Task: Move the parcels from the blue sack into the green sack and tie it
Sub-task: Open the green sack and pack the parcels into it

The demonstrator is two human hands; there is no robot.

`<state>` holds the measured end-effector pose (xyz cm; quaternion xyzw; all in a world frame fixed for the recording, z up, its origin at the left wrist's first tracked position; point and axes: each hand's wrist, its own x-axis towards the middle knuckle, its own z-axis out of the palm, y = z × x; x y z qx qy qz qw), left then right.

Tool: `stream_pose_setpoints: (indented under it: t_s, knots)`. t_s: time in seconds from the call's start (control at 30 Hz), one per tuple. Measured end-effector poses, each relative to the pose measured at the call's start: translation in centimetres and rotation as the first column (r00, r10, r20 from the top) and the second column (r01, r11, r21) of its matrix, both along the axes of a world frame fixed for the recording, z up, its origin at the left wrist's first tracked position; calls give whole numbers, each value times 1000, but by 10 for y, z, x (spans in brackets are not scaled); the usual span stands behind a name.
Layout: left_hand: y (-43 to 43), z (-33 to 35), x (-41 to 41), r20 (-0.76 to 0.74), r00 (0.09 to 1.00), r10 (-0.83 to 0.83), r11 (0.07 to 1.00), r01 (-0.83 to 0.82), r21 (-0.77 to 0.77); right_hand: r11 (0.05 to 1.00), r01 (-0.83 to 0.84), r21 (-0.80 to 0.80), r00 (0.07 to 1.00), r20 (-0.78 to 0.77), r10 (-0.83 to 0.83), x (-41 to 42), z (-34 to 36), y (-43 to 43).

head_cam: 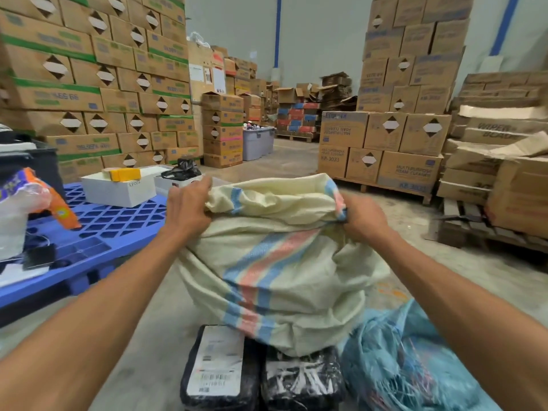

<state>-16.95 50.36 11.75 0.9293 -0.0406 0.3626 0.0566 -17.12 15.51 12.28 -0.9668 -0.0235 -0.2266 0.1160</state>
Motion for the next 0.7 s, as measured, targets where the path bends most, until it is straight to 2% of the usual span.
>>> stream_pose_setpoints:
  t_s: [0.07,0.13,0.2,0.23,0.27,0.33,0.4,0.53,0.57,0.63,0.7]
  knots:
    - [18,-5,4,-13,999,38,989,-36,146,985,-28,-172,998,48,37,4,5,8]
    - [54,-9,5,-1,996,93,965,-90,248,925,-24,-378,996,69,54,11,14,8]
    - [92,-14,7,63,992,110,949,-124,291,875,-21,-483,992,102,80,17,23,3]
    - [105,-18,8,58,992,112,959,-124,256,869,-27,-493,989,112,94,21,27,3]
    - [112,-23,10,39,993,114,975,-120,190,876,-45,-480,990,98,104,26,28,9]
    - [113,-35,20,-62,994,90,986,-98,-136,920,-86,-382,995,6,96,41,25,28]
    - [115,-50,30,-142,987,68,901,-122,-417,971,-108,-214,992,-91,91,58,19,50]
    - [101,-66,41,-301,953,44,793,-216,-570,999,-43,4,993,-114,43,88,10,74]
    - [97,-68,50,-328,944,29,745,-240,-623,999,-7,41,995,-97,11,98,9,79]
    - [87,-76,69,-368,930,6,591,-300,-749,995,60,75,997,-42,-57,118,5,88]
    - [77,-85,92,-377,925,-54,414,-323,-851,991,131,2,990,43,-131,139,-3,97]
